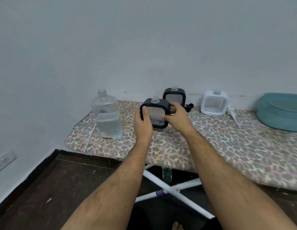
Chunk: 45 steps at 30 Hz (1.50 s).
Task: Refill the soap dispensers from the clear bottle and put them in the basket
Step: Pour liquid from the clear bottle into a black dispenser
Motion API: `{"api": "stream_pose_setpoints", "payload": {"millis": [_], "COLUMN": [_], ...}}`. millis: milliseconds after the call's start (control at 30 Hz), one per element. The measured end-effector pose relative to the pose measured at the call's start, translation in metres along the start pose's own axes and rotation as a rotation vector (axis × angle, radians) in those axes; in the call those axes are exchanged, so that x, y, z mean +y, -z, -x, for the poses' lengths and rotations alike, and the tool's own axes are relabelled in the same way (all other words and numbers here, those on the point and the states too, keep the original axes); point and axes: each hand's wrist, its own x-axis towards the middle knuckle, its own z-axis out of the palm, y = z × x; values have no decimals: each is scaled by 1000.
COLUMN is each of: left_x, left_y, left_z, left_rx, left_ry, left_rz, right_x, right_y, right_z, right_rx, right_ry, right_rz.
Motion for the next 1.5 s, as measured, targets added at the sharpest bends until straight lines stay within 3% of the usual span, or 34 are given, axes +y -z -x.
{"api": "stream_pose_setpoints", "payload": {"millis": [500, 800, 1167, 1267, 1333, 1500], "left_x": [-9, -11, 13, 22, 25, 26], "left_y": [33, 46, 111, 137, 150, 165], "left_z": [48, 41, 39, 15, -3, -23], "left_rx": [-193, -305, 331, 391, 309, -90], "left_ry": [88, 64, -247, -255, -191, -51], "left_rz": [3, -40, -208, -236, -256, -215], "right_x": [24, 29, 24, 24, 25, 28], "right_y": [10, -23, -52, -52, -52, -53], "right_z": [61, 70, 79, 79, 79, 80], "right_rx": [-68, 144, 294, 297, 297, 296], "right_ry": [-33, 30, 37, 35, 35, 53], "right_rz": [-41, -81, -45, -53, -62, -62]}}
